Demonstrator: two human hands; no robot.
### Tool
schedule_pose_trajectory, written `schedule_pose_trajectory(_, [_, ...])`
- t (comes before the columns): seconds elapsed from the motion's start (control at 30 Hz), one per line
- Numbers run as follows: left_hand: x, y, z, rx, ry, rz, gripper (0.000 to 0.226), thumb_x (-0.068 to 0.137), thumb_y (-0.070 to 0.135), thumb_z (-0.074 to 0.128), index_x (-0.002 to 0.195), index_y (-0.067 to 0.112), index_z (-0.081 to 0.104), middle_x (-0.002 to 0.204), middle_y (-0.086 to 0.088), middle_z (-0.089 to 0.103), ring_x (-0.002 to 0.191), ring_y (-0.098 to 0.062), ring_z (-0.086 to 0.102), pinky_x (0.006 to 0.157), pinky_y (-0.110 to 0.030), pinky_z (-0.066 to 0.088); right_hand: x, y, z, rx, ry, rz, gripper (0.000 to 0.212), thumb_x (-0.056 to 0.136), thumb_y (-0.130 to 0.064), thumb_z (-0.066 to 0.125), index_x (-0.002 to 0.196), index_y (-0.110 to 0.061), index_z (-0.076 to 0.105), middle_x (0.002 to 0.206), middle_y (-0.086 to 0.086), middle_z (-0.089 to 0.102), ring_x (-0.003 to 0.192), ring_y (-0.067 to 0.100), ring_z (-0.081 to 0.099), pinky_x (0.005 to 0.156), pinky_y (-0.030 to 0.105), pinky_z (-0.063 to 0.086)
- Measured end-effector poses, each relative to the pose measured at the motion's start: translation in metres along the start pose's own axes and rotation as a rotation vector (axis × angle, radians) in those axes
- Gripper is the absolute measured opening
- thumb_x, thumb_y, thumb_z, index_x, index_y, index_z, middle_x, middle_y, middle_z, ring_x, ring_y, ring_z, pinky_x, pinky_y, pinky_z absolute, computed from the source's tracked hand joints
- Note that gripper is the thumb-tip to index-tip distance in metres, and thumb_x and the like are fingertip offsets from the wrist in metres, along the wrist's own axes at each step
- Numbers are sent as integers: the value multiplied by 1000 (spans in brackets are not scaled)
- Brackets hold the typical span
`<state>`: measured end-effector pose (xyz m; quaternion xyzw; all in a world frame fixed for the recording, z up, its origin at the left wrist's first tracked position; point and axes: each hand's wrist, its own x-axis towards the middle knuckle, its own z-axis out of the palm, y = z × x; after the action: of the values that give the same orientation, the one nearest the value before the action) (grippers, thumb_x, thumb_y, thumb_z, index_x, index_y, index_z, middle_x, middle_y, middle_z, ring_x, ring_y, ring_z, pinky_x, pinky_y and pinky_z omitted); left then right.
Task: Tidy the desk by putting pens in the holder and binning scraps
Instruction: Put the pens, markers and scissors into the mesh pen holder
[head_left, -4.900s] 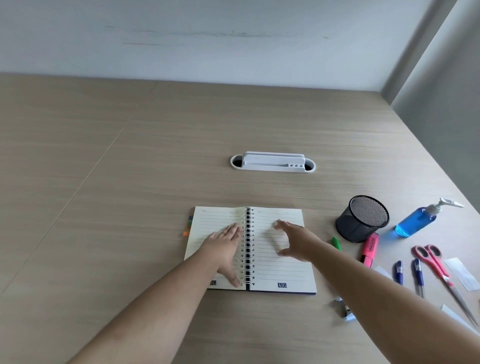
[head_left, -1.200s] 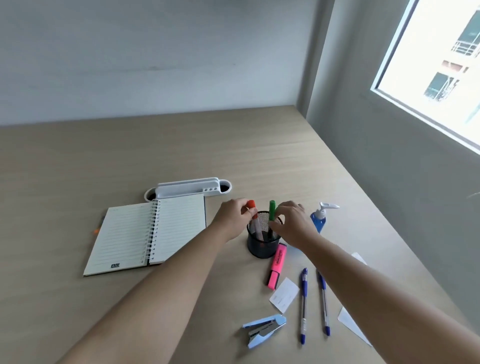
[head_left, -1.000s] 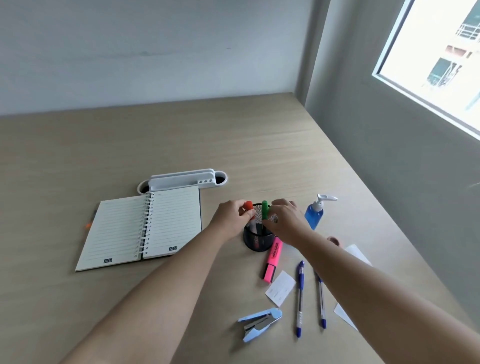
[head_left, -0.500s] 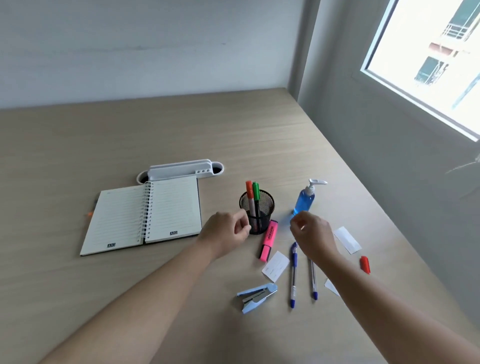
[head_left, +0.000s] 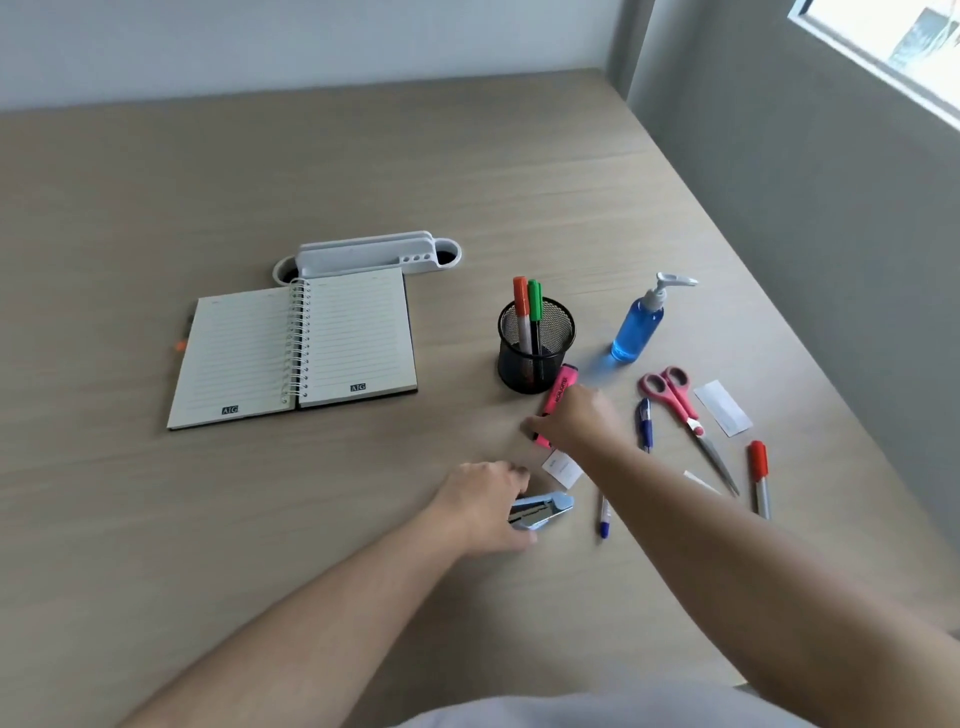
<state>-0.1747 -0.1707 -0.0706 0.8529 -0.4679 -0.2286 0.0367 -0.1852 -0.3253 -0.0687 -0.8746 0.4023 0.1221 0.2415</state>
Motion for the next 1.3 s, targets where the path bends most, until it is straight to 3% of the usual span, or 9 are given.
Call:
schedule_pose_trajectory(0.27, [-4, -15, -13, -84, -25, -168, 28, 65, 42, 63, 80, 18, 62, 85, -1, 65, 79, -25, 60, 61, -26, 41, -6, 2, -17, -53, 32, 4, 30, 79, -40, 51, 66, -13, 46, 66, 4, 50, 73, 27, 58, 61, 30, 45])
schedule_pose_trajectory(0.37, [-3, -31, -24, -529, -134, -248, 17, 67, 38, 66, 65, 22, 60, 68, 3, 58, 61, -15, 50, 55, -23, 39, -9, 7, -29, -88, 33, 6, 29, 85, -37, 46, 81, -9, 54, 64, 2, 47, 72, 26, 60, 60, 32, 47])
schedule_pose_trajectory(0.47, [-7, -44, -40, -1098, -192, -253, 14, 66, 29, 64, 71, 16, 59, 64, 2, 66, 60, -16, 53, 51, -19, 40, -10, 15, -45, -102, 32, -23, 23, 88, -26, 45, 87, -5, 54, 65, 3, 47, 64, 22, 56, 55, 31, 47])
schedule_pose_trajectory(0.53, [-11, -52, -50, -1374, -217, -213, 22, 65, 25, 65, 83, 15, 55, 80, -4, 75, 73, -23, 63, 56, -20, 47, -13, 21, -58, -117, 23, -33, 18, 90, -20, 42, 87, -6, 52, 66, 4, 48, 57, 17, 50, 49, 27, 41])
schedule_pose_trajectory(0.63, [-2, -59, -69, -1506, -209, -179, 40, 61, 25, 73, 97, 19, 57, 103, -12, 72, 89, -26, 69, 75, -29, 54, -15, 27, -84, -119, 56, -41, 19, 92, -24, 39, 94, -9, 50, 76, 6, 54, 65, 21, 54, 56, 30, 42])
schedule_pose_trajectory(0.8, [26, -49, -132, -1376, 100, -94, 3, 90, 15, 61, 93, 13, 62, 101, -13, 68, 87, -17, 69, 79, -23, 58, -18, 29, -146, 123, 230, -123, 16, 89, -25, 50, 92, -9, 50, 84, 11, 64, 69, 27, 62, 56, 33, 47])
schedule_pose_trajectory(0.97, [59, -37, -172, -1137, 397, -92, 8, 85, 13, 69, 89, 6, 66, 86, -6, 67, 65, -1, 67, 70, -17, 59, -19, 6, -181, 193, 270, -274, 14, 84, -26, 59, 84, -13, 60, 73, 1, 56, 56, 15, 47, 45, 25, 34])
schedule_pose_trajectory(1.07, [70, -33, -174, -830, 546, -128, 24, 73, 22, 81, 88, 5, 72, 79, -4, 66, 69, -13, 60, 76, -25, 53, -19, -10, -182, 173, 243, -334, 14, 80, -27, 63, 84, -13, 64, 73, 3, 59, 60, 17, 50, 45, 24, 38])
schedule_pose_trajectory(1.3, [88, -30, -155, -514, 416, -90, 22, 68, 22, 82, 83, 9, 72, 83, -10, 74, 79, -24, 66, 77, -33, 51, 18, -34, -154, -111, 79, -391, 25, 81, -28, 64, 96, -8, 65, 90, 10, 64, 82, 24, 53, 65, 29, 40])
